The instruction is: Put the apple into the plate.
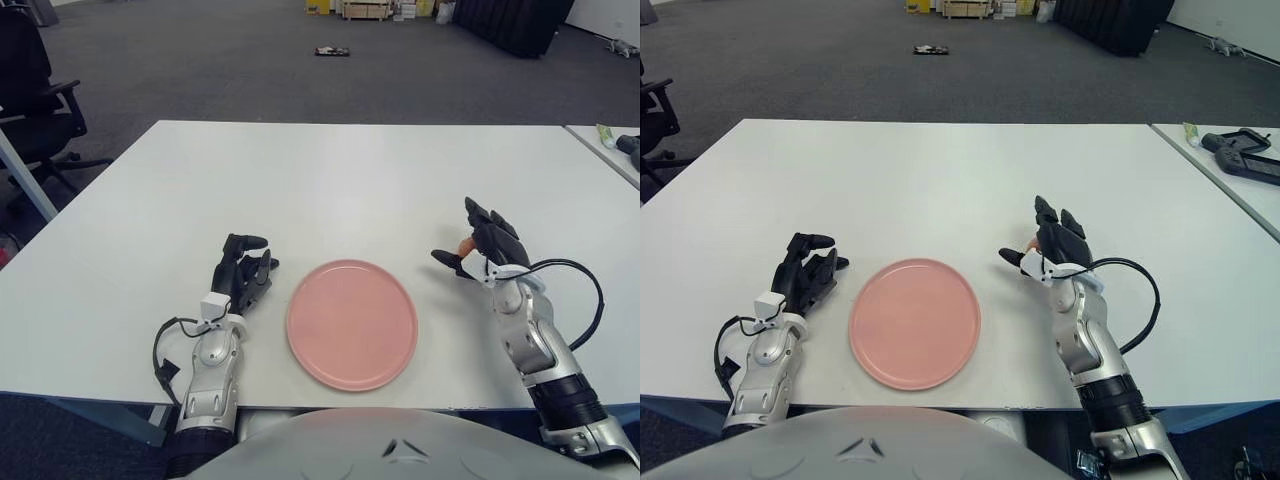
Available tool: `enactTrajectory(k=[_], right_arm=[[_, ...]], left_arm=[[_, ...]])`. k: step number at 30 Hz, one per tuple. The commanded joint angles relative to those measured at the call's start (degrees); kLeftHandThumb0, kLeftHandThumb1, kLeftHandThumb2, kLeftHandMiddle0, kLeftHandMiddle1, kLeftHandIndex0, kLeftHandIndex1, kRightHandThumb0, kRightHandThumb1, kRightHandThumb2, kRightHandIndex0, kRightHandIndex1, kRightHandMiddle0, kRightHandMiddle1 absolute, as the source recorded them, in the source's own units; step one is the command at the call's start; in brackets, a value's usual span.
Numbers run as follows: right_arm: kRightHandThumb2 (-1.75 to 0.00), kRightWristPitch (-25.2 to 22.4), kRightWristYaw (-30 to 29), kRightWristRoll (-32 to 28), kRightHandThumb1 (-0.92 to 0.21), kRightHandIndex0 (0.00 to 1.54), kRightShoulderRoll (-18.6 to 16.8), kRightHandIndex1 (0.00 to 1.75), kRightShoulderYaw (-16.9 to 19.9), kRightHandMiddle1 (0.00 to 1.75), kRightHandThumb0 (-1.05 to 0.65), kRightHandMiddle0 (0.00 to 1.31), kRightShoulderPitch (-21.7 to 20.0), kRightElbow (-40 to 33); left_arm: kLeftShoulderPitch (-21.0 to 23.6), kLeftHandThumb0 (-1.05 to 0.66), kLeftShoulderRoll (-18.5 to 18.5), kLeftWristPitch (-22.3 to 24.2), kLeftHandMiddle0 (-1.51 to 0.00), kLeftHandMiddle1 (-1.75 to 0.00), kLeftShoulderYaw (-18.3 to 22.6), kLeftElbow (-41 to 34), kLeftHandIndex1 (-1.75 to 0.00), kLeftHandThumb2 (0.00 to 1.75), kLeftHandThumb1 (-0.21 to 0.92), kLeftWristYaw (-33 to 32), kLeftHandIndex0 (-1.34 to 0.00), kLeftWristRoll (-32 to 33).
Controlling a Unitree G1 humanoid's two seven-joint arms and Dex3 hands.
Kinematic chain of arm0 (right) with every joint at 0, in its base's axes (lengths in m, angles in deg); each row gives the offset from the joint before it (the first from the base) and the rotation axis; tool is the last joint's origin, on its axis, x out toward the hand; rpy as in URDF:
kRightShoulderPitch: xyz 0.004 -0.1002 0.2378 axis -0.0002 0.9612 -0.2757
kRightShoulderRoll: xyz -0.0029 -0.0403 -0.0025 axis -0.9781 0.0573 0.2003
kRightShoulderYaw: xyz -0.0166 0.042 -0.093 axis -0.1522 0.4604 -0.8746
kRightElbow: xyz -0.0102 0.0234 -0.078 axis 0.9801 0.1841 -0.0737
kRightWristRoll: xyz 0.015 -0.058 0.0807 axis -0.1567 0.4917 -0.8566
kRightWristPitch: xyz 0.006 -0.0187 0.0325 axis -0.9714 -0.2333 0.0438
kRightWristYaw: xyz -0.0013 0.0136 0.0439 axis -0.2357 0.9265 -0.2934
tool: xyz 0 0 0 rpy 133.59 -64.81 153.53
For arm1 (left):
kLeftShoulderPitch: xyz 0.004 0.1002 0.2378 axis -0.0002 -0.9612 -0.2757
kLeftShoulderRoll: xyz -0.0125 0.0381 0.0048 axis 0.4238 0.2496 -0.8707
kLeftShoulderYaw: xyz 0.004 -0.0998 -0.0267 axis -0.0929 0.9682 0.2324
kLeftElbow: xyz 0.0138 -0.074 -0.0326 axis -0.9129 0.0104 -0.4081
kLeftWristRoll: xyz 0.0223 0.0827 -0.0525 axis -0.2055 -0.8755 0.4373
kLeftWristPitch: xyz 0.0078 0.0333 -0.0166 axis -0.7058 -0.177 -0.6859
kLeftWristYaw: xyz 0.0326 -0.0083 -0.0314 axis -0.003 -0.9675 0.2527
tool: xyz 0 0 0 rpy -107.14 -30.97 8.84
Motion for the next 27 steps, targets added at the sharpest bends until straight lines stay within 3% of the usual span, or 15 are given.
enactTrajectory(k=[1, 19, 27], right_arm=[[-0.38, -0.6, -0.7, 0.0, -0.9, 0.0, -0.8, 0.0, 1.5, 0.0, -0.89, 0.0, 0.8, -3.4], [-0.34, -4.1, 0.4, 0.8, -0.88, 0.0, -2.2, 0.0, 3.5, 0.0, -0.9, 0.0, 2.9, -6.3], [-0.33, -3.3, -1.7, -0.8, -0.85, 0.0, -2.5, 0.0, 4.4, 0.0, -0.85, 0.0, 1.9, 1.5]], left_arm=[[0.1, -0.35, 0.2, 0.8, -0.5, -1.34, 0.0, 1.0, -1.75, 0.56, 0.9, 0.2, -0.21, 0.1], [-0.1, -0.35, 0.3, 1.0, -0.5, -1.32, -0.2, 0.6, -1.75, 0.59, 0.88, -0.3, -0.22, -0.8], [-0.1, -0.35, 0.3, 1.7, -0.52, -1.31, 0.0, 0.2, -1.75, 0.62, 0.86, -0.2, -0.23, -0.7]])
